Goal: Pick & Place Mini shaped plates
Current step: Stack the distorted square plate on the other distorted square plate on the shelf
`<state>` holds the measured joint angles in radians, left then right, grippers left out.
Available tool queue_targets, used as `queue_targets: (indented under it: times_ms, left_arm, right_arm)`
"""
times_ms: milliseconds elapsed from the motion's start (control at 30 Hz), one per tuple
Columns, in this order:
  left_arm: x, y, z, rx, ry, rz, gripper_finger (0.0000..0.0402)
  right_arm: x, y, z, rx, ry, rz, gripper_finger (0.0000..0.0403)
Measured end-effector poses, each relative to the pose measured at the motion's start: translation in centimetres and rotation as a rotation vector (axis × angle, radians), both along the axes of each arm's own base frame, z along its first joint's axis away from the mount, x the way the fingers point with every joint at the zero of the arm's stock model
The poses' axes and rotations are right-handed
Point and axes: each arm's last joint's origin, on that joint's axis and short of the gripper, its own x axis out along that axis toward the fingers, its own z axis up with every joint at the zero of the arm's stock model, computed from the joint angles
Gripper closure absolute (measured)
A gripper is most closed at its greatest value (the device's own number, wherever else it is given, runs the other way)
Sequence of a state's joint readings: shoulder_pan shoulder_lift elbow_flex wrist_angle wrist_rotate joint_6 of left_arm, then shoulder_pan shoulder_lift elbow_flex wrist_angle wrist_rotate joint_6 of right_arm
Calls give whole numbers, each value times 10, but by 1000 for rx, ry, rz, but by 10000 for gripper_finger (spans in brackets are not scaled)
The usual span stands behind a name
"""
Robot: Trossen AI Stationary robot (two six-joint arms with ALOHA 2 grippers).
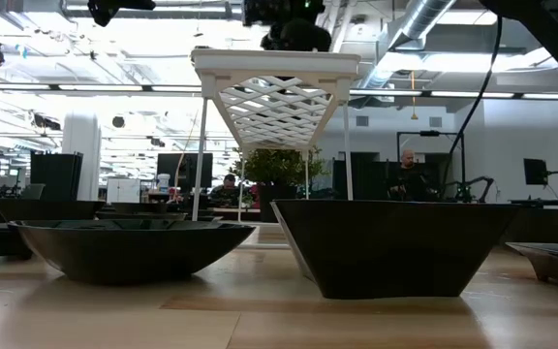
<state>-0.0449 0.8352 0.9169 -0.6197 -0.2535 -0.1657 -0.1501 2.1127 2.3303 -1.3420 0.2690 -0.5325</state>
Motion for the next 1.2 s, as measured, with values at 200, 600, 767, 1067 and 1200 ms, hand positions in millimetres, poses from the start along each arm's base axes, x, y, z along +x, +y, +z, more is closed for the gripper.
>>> queue_targets:
  times_ms: [200,600,767,1067,1200]
  left_arm:
    - [0,0,0,-12,-3,7,307]
    - [-11,10,-18,-33,221,99,307]
    - [-4,16,-36,-25,426,39,307]
    - [29,29,-69,47,677,-85,307]
    - [32,38,-73,23,696,-87,307]
  right_arm:
    - [-27,1,39,-16,-98,-48,211]
    - [-143,-16,126,196,-369,-358,209]
    - [-170,-19,141,311,-443,-364,206]
    - [-169,-30,138,363,-433,-185,218]
    - [-171,-50,127,507,-467,-90,227]
